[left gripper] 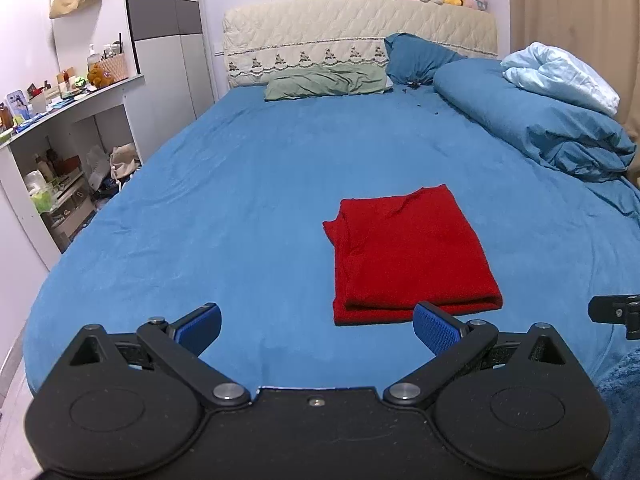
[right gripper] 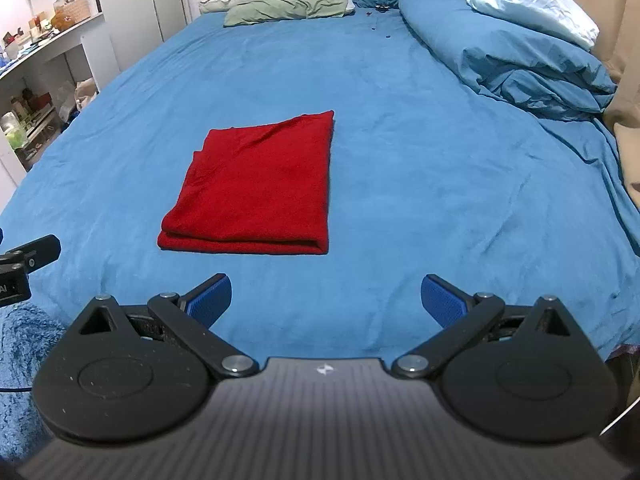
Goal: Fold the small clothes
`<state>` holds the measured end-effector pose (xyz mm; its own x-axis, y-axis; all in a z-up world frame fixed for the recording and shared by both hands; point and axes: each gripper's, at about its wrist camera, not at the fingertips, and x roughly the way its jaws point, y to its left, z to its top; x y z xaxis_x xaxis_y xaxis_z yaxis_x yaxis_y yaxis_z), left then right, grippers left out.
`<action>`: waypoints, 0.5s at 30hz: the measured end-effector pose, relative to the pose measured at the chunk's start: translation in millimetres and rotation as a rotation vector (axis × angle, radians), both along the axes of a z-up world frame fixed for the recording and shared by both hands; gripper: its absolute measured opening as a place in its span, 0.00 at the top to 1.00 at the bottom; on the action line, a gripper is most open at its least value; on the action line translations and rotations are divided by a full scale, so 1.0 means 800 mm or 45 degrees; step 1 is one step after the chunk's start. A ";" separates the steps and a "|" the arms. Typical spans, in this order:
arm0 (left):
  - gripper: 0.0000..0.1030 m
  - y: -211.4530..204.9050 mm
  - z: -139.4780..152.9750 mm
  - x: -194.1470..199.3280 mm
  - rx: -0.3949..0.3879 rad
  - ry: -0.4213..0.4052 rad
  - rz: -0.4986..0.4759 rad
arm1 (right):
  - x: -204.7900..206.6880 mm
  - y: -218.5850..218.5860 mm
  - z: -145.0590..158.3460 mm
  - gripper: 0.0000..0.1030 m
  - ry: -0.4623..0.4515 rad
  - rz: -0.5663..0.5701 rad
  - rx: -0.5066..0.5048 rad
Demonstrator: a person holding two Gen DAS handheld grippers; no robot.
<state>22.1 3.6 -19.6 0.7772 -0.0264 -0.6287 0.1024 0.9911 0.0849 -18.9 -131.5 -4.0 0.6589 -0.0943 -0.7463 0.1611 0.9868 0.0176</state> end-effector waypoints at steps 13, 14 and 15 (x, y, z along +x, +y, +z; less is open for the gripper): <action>0.00 -0.006 -0.003 -0.001 0.008 -0.010 -0.002 | 0.000 -0.006 -0.003 0.00 0.009 -0.015 0.010; 0.00 -0.006 -0.002 -0.001 0.007 -0.010 -0.002 | 0.001 -0.005 -0.003 0.00 0.010 -0.013 0.008; 0.00 -0.005 -0.002 -0.001 0.006 -0.012 -0.002 | 0.001 -0.005 -0.003 0.00 0.010 -0.014 0.008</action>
